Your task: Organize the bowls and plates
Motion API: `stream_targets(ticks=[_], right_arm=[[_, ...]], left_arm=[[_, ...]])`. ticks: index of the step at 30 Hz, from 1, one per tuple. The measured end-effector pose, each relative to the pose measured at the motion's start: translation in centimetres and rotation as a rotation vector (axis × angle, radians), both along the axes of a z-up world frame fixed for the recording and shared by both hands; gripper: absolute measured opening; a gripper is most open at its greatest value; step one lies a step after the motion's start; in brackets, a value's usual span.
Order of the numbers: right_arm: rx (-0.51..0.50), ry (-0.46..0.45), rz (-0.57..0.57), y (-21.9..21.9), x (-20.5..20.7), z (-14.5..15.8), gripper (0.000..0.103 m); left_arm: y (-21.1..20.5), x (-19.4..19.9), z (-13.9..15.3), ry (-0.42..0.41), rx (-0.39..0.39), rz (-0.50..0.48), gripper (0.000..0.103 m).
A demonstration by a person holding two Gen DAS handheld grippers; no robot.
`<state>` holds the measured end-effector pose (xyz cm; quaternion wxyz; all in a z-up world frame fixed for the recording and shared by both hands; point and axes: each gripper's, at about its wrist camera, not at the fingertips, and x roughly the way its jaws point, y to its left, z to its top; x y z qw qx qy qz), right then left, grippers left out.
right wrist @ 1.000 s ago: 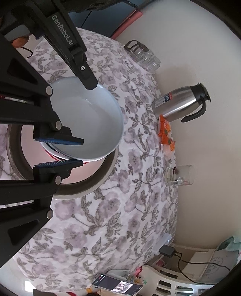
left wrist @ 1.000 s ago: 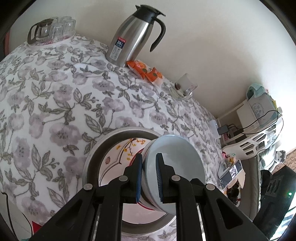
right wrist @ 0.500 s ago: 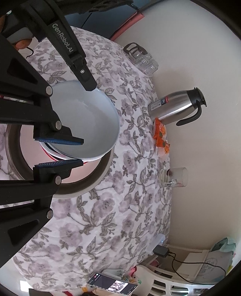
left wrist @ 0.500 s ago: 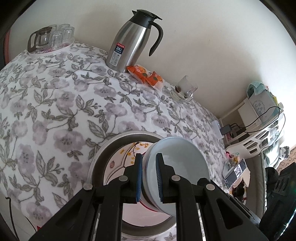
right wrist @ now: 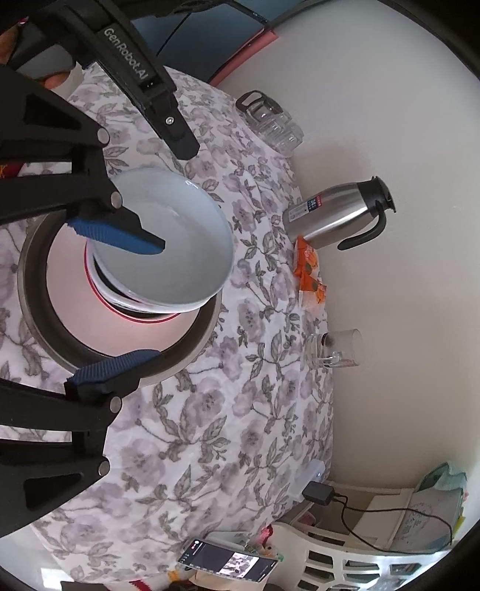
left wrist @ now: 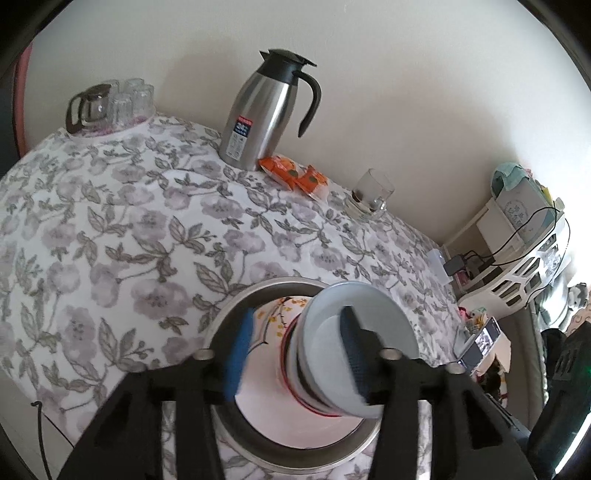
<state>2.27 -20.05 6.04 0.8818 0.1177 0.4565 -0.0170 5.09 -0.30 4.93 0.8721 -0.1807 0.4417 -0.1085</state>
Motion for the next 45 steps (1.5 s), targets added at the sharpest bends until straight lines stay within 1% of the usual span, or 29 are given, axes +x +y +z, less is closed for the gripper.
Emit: stream_targets(ticks=[1, 5, 9, 11, 13, 17, 19, 20, 23, 33, 42, 45], right_arm=[[0.003, -0.004, -0.003, -0.1, -0.2, 0.1, 0.065], [0.004, -0.012, -0.015, -0.5, -1.3, 0.2, 0.071], [0.000, -0.020, -0.014, -0.7, -2.3, 0.3, 0.079], [-0.010, -0.024, -0.007, -0.7, -2.9, 0.3, 0.081], [-0.017, -0.029, -0.003, -0.7, -3.5, 0.4, 0.083], [-0.035, -0.035, 0.000, -0.9, -4.3, 0.3, 0.089], [-0.044, -0.027, 0.004, -1.0, -4.6, 0.1, 0.099], [-0.047, -0.024, 0.009, -1.0, -4.7, -0.1, 0.100], [-0.052, -0.012, 0.020, -1.0, -5.0, -0.7, 0.102], [-0.082, 0.016, 0.029, -1.6, -6.3, -2.0, 0.103], [-0.083, 0.045, 0.030, -2.3, -6.6, -3.0, 0.103], [-0.077, 0.045, 0.027, -2.5, -6.7, -3.2, 0.103]], left_arm=[[0.1, -0.2, 0.1, -0.005, 0.010, 0.003, 0.057], [0.6, -1.1, 0.2, -0.013, 0.064, 0.019, 0.071], [1.1, -1.9, -0.2, 0.001, 0.108, 0.023, 0.075], [1.3, -2.3, -0.5, 0.011, 0.136, 0.022, 0.081], [1.5, -2.7, -0.6, 0.010, 0.155, 0.021, 0.084], [2.2, -3.6, -1.1, 0.019, 0.185, 0.028, 0.086], [2.4, -4.0, -1.4, 0.025, 0.199, 0.030, 0.086], [2.4, -4.2, -1.5, 0.030, 0.206, 0.028, 0.089], [2.3, -4.6, -1.9, 0.041, 0.221, 0.017, 0.095], [2.0, -5.6, -2.6, 0.079, 0.222, -0.020, 0.096], [0.5, -6.5, -4.0, 0.147, 0.260, -0.072, 0.096], [0.2, -6.7, -4.2, 0.156, 0.273, -0.072, 0.096]])
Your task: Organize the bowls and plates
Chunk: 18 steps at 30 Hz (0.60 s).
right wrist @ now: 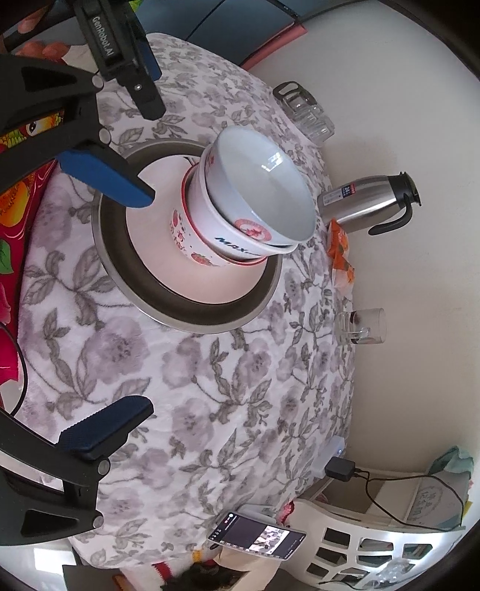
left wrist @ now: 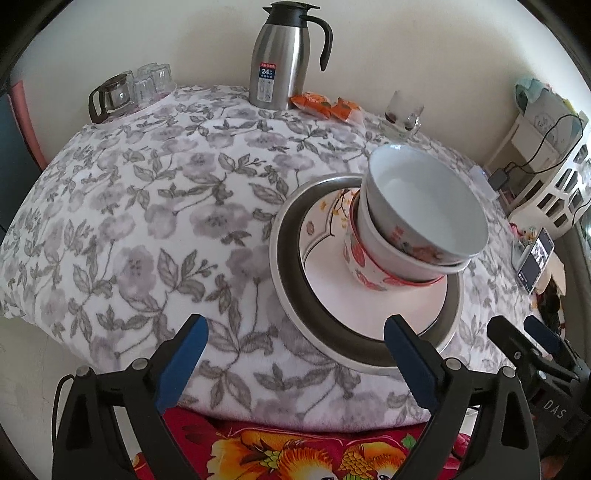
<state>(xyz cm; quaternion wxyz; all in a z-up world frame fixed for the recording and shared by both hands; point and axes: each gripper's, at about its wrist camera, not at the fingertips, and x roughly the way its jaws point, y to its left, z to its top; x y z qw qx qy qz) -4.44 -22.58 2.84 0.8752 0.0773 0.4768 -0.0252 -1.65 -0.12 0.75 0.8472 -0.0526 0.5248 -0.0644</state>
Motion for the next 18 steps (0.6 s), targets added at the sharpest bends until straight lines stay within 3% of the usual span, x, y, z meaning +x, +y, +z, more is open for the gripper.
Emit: stream_targets(ticks=[18], right_arm=[[0.009, 0.013, 0.011, -0.5, -0.2, -0.6, 0.103]], left_arm=[[-1.0, -1.3, -0.3, 0.017, 0.107, 0.030, 0.096]])
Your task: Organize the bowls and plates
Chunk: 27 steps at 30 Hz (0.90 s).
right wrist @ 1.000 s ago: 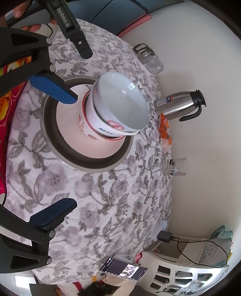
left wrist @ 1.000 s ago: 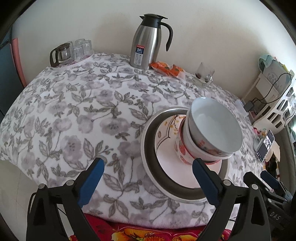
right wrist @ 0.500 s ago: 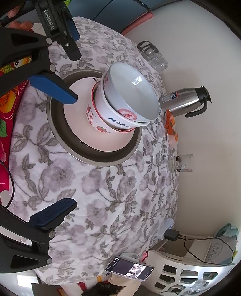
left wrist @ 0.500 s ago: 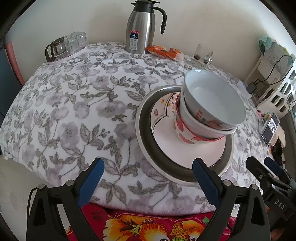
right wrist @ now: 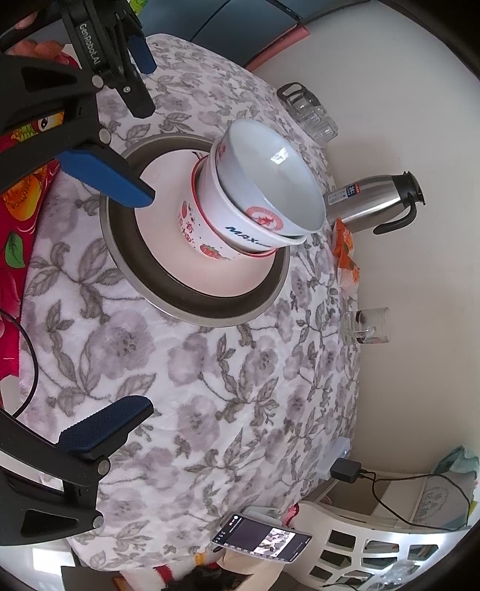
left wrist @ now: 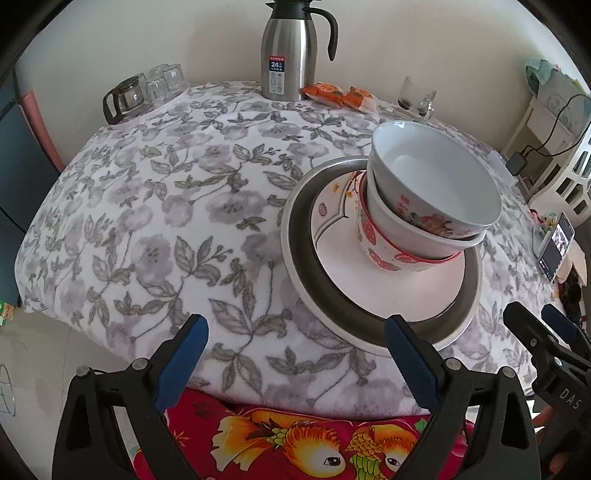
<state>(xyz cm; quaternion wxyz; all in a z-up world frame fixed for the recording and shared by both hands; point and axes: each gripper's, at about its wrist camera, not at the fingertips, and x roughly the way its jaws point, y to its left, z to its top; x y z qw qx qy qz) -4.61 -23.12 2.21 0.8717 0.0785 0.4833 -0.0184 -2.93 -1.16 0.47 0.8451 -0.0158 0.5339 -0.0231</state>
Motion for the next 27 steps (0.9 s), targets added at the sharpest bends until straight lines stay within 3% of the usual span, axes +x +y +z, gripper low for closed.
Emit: stream_targets(ticks=[13, 27], right_arm=[[-0.011, -0.003, 0.019, 0.34, -0.13, 0.16, 0.103], [-0.017, 0.025, 0.012, 0.22, 0.15, -0.36, 0.103]], left_arm=[[-0.61, -0.61, 0.29, -0.022, 0.073, 0.007, 0.096], [-0.15, -0.38, -0.02, -0.001, 0.065, 0.040, 0.096]])
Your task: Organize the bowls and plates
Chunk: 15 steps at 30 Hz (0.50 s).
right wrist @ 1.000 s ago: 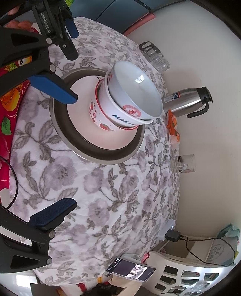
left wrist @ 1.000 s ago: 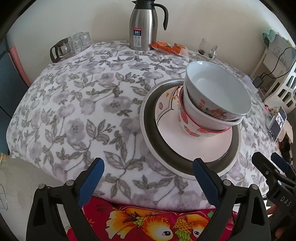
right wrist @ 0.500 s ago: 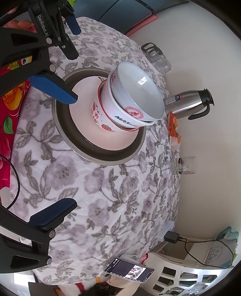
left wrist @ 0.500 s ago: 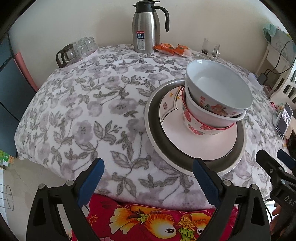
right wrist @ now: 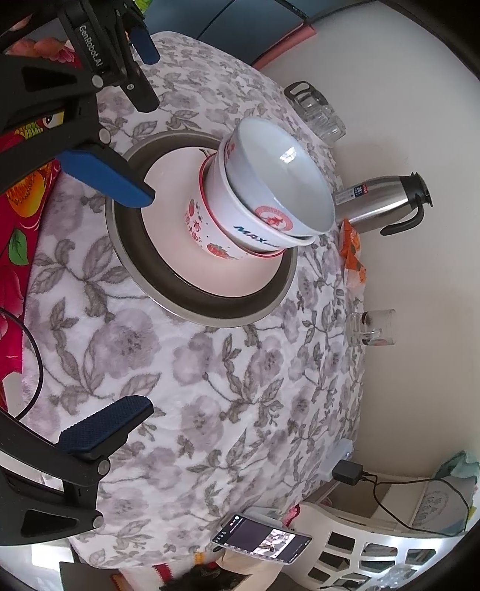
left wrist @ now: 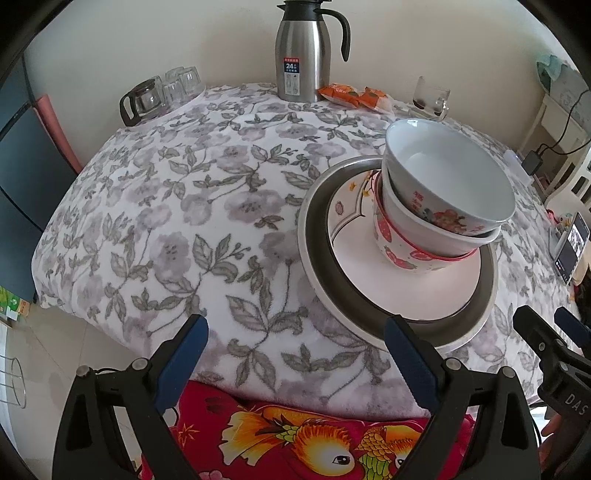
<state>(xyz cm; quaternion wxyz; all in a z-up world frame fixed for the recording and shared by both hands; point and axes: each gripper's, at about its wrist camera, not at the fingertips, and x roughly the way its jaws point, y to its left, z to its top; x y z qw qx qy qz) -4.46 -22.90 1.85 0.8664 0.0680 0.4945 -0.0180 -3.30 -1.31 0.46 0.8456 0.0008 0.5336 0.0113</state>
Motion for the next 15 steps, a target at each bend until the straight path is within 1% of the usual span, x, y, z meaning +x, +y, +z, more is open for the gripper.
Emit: stream_targets(ticks=[15], right_arm=[[-0.023, 0.021, 0.010, 0.32, 0.21, -0.27, 0.103]], left_arm=[[0.12, 0.17, -0.37, 0.021, -0.015, 0.001, 0.096]])
